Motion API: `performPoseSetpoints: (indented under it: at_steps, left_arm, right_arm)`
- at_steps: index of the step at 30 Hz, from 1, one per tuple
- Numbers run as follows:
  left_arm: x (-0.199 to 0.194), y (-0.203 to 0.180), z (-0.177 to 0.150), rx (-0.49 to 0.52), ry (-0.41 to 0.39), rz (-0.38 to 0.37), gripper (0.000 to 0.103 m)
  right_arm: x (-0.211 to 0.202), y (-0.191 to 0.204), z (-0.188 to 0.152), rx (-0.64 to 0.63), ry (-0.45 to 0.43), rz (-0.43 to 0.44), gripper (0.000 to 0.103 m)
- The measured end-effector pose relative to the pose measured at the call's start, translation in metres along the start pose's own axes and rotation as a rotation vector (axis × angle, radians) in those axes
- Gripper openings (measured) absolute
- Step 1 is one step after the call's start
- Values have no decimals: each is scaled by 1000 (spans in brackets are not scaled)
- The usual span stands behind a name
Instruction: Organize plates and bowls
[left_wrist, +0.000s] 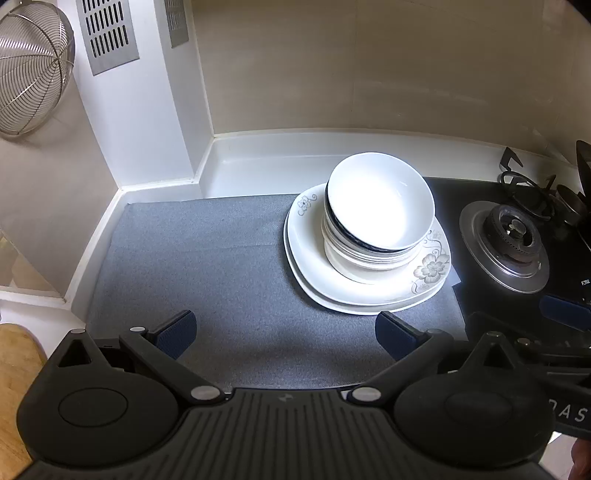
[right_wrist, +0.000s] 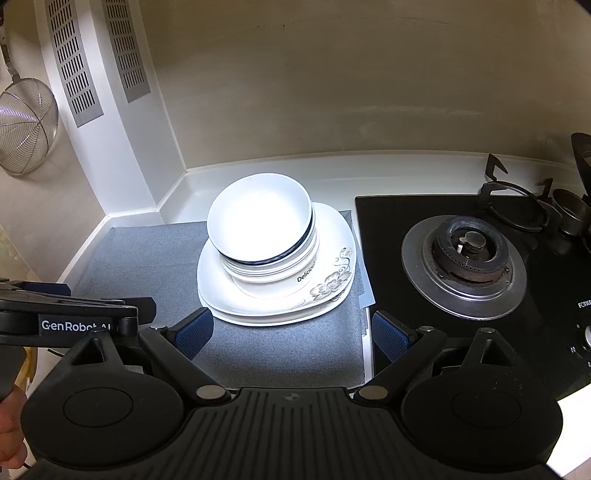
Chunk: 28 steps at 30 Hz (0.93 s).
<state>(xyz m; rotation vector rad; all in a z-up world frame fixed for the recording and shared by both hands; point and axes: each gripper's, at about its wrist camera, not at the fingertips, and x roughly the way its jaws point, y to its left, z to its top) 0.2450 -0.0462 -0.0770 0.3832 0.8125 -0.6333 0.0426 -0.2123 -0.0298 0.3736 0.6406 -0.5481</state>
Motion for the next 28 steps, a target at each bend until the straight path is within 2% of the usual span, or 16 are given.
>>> performPoseSetpoints:
  at_steps: [22,28]
  left_arm:
    - [6,-1,6,-1,1,7,103]
    - [5,-5,12,13,-20,12,103]
  right_arm:
    - [6,-1,4,0,3,5,94]
    - [7,-6,6,9,-1,0,94]
